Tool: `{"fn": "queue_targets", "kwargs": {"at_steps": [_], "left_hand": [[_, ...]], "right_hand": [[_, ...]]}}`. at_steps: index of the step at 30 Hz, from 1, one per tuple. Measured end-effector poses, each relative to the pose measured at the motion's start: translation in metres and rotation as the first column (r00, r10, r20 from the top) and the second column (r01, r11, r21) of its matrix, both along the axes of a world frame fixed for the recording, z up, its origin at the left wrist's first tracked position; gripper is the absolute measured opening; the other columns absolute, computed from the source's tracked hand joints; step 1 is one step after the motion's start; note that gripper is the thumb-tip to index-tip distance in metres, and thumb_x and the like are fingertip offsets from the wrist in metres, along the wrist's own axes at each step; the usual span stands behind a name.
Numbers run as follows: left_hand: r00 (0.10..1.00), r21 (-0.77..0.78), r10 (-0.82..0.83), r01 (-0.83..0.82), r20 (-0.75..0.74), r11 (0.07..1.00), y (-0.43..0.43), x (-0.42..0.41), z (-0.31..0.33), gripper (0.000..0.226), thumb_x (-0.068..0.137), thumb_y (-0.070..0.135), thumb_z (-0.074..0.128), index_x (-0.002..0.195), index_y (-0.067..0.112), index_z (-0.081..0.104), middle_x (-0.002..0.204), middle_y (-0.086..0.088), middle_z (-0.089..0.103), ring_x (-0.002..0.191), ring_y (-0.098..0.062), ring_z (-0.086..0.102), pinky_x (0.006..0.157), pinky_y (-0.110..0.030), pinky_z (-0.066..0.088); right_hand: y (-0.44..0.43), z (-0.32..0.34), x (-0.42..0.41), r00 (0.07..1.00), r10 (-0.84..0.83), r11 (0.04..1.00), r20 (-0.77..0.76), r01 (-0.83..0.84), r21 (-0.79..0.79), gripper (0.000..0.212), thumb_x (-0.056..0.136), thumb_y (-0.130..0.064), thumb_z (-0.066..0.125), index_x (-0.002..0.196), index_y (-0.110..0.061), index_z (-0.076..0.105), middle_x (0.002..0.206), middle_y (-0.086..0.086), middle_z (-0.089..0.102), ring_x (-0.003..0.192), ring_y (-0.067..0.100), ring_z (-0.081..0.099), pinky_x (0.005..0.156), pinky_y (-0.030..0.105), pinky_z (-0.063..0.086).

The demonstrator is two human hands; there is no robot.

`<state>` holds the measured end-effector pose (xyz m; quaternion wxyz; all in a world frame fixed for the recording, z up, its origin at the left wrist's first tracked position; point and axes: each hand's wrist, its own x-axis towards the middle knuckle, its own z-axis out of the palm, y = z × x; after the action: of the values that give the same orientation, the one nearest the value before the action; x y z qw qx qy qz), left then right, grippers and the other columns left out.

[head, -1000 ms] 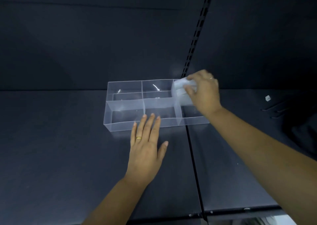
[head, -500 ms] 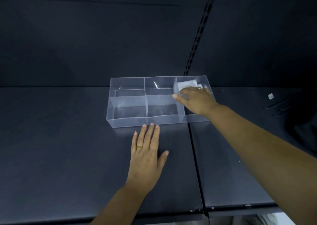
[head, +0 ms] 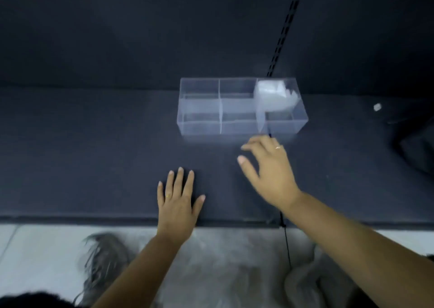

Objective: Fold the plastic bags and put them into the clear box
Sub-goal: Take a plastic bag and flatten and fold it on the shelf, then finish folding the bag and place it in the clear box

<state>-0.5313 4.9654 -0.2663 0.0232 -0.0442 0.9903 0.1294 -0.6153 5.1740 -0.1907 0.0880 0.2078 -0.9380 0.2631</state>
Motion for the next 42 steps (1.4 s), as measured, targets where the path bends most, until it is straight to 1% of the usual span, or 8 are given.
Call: {"fn": "queue_targets", "kwargs": {"at_steps": [4, 7, 18, 22, 24, 27, 37, 42], "left_hand": [[0.998, -0.052, -0.025, 0.028, 0.058, 0.998, -0.021, 0.027, -0.009, 0.073, 0.091, 0.064, 0.017, 0.152, 0.023, 0.02, 0.16, -0.005, 0.011, 0.148, -0.027, 0.006, 0.116, -0.048, -0.005], [0.989, -0.036, -0.046, 0.051, 0.137, 0.998, -0.031, 0.028, -0.016, 0.071, 0.093, 0.062, 0.021, 0.153, 0.028, 0.0, 0.161, 0.001, -0.009, 0.147, -0.019, -0.014, 0.112, -0.041, -0.02], [0.965, -0.068, -0.061, 0.081, 0.255, 0.994, -0.03, 0.028, -0.011, 0.071, 0.096, 0.061, 0.017, 0.151, 0.026, -0.012, 0.159, 0.0, -0.02, 0.144, -0.023, -0.023, 0.114, -0.048, -0.016], [0.956, -0.058, -0.061, 0.081, 0.288, 0.995, -0.031, 0.027, -0.011, 0.072, 0.095, 0.062, 0.018, 0.15, 0.028, -0.014, 0.158, 0.001, -0.022, 0.144, -0.022, -0.024, 0.111, -0.046, -0.019], [0.942, -0.005, -0.075, 0.082, 0.326, 0.997, -0.034, 0.024, -0.01, 0.075, 0.094, 0.063, 0.023, 0.151, 0.029, -0.013, 0.158, 0.003, -0.024, 0.143, -0.02, -0.026, 0.11, -0.044, -0.022], [0.922, 0.164, -0.093, 0.032, 0.377, 0.986, -0.042, 0.02, -0.004, 0.073, 0.094, 0.064, 0.027, 0.152, 0.033, -0.003, 0.158, 0.008, -0.021, 0.143, -0.013, -0.026, 0.111, -0.04, -0.022], [0.854, 0.476, -0.145, -0.13, 0.499, 0.87, -0.045, 0.032, 0.031, 0.061, 0.095, 0.063, 0.022, 0.149, 0.034, 0.026, 0.16, 0.015, -0.006, 0.144, -0.005, -0.017, 0.117, -0.037, -0.012], [0.846, 0.264, -0.119, -0.027, 0.52, 0.964, -0.042, 0.042, 0.036, 0.068, 0.096, 0.062, 0.022, 0.153, 0.028, 0.009, 0.16, 0.011, -0.012, 0.145, -0.011, -0.016, 0.116, -0.043, -0.01]], "right_hand": [[-0.032, -0.049, 0.12, 0.889, 0.394, 0.898, 0.235, -0.427, 0.109, 0.035, 0.092, -0.041, 0.049, 0.099, -0.01, 0.064, 0.099, 0.009, 0.058, 0.088, 0.029, 0.057, 0.078, 0.038, 0.049], [-0.031, -0.101, 0.184, 0.66, 0.271, 0.803, 0.701, -0.557, 0.213, 0.076, 0.089, -0.06, 0.05, 0.147, -0.015, 0.031, 0.151, 0.011, 0.029, 0.135, 0.03, 0.032, 0.11, 0.039, 0.028], [-0.08, -0.136, 0.25, 0.253, 0.058, 0.994, 0.966, -0.107, -0.032, 0.091, 0.073, -0.055, 0.075, 0.146, -0.025, 0.029, 0.146, 0.003, 0.041, 0.13, 0.021, 0.043, 0.105, 0.032, 0.037], [-0.098, -0.125, 0.248, 0.335, 0.069, 0.974, 0.94, -0.225, 0.009, 0.056, 0.085, -0.044, 0.067, 0.128, -0.009, 0.054, 0.128, 0.008, 0.054, 0.119, 0.021, 0.049, 0.099, 0.031, 0.036], [-0.09, -0.105, 0.227, 0.333, 0.164, 0.986, 0.928, -0.067, -0.15, 0.025, 0.084, -0.037, 0.071, 0.08, -0.014, 0.063, 0.08, 0.001, 0.057, 0.074, 0.011, 0.054, 0.071, 0.025, 0.041], [-0.056, -0.064, 0.174, 0.439, 0.161, 0.963, 0.884, 0.124, -0.237, 0.038, 0.085, -0.031, 0.071, 0.054, -0.019, 0.053, 0.053, -0.01, 0.044, 0.048, 0.002, 0.039, 0.051, 0.017, 0.032], [-0.037, -0.028, 0.159, 0.462, 0.197, 0.935, 0.865, 0.178, -0.308, 0.019, 0.091, -0.042, 0.06, 0.098, -0.025, 0.062, 0.106, -0.011, 0.06, 0.103, 0.006, 0.053, 0.089, 0.02, 0.042], [-0.049, -0.064, 0.2, 0.336, 0.184, 0.942, 0.924, -0.328, -0.069, 0.113, 0.074, -0.044, 0.079, 0.153, -0.035, -0.002, 0.161, -0.003, -0.004, 0.144, 0.018, 0.019, 0.114, 0.036, 0.029]]}}
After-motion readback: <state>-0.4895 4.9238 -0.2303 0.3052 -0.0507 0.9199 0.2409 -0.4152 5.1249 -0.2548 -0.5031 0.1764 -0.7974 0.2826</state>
